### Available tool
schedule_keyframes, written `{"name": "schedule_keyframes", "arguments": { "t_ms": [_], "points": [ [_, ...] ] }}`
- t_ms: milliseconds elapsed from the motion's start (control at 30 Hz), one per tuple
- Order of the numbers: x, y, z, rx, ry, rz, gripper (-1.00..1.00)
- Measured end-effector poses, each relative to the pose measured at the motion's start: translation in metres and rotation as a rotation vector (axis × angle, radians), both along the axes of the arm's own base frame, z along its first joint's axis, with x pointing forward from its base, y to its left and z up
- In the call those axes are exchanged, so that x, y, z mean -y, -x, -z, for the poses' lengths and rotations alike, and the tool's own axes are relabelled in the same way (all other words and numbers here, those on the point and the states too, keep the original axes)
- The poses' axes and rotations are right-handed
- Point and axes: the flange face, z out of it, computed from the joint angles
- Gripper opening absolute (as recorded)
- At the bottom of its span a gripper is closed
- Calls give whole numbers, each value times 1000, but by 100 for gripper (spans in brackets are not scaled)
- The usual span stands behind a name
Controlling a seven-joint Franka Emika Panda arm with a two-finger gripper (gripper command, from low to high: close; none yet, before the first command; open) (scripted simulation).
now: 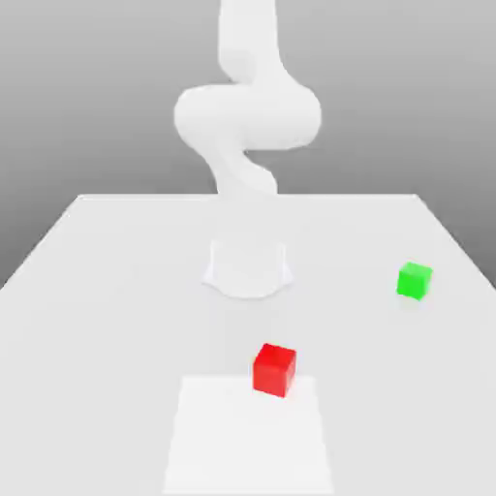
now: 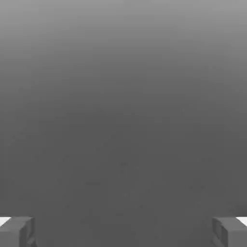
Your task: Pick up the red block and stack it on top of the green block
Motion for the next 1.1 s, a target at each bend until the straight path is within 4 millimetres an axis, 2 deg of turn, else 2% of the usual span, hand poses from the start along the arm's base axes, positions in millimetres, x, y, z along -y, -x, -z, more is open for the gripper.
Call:
{"name": "schedule_keyframes", "arguments": {
  "t_ms": [133,233,300,400,567,600,700,1000,1033,1100],
  "points": [
    [-2,-32,99,-151,-71,54,0],
    [-10,-40,174,-264,-104,97,0],
    [-16,-37,225,-341,-117,127,0],
    [-26,-21,300,-460,-125,179,0],
    [-40,37,428,-671,-108,285,0],
    [-42,44,445,-695,-106,296,0],
    [-43,49,469,-715,-106,304,0],
    [-43,54,514,-719,-103,309,0],
    [-43,55,517,-720,-102,310,-100],
    [-43,55,517,-719,-102,310,-100]
  ]
}}
